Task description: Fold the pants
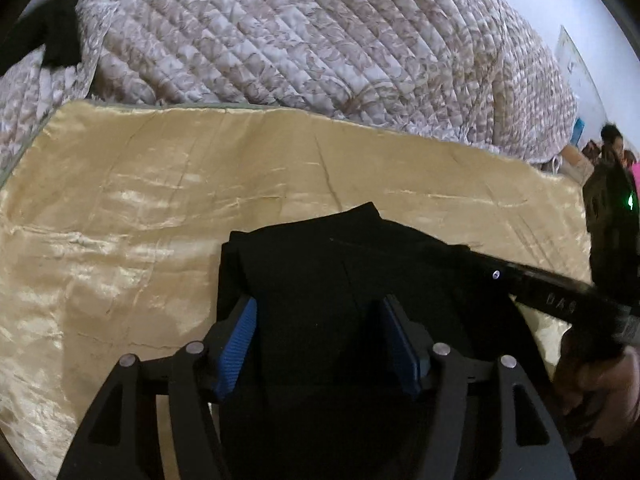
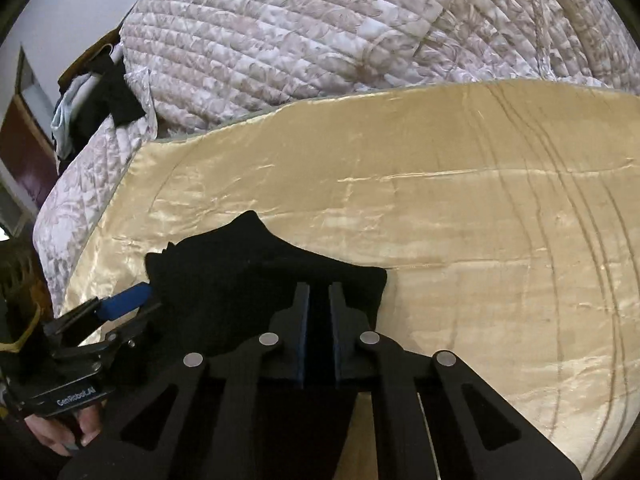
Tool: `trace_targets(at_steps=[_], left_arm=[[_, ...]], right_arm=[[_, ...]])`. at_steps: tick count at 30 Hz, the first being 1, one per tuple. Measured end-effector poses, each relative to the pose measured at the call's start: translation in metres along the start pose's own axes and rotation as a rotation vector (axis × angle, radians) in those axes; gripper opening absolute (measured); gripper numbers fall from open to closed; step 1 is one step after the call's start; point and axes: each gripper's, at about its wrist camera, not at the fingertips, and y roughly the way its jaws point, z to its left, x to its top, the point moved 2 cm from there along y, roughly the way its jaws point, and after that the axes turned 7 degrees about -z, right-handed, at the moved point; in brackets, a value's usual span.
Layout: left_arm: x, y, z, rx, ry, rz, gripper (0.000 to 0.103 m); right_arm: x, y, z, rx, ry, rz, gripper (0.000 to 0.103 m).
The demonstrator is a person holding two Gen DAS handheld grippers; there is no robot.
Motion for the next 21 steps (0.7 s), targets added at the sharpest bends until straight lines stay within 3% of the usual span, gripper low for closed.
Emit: trace_targets(at_steps=[5, 9, 21], left_arm=[[0.001, -0.005, 0.001, 0.017, 0.014, -0.005, 0.066], [0.001, -0.014, 0.0, 0.031, 0.025, -0.013, 0.066], [-0.023, -0.059, -0.016, 0.042, 0.075, -0.063, 0.066]], right_arm=[[0.003, -0.002, -0.001, 0.018, 0.025, -0.003, 0.01], [0.002, -0.013, 0.003, -0.018, -0.003, -0.03, 0.014], [-0.041, -0.074, 0.041, -0.005, -0.094, -0.091, 0.014]])
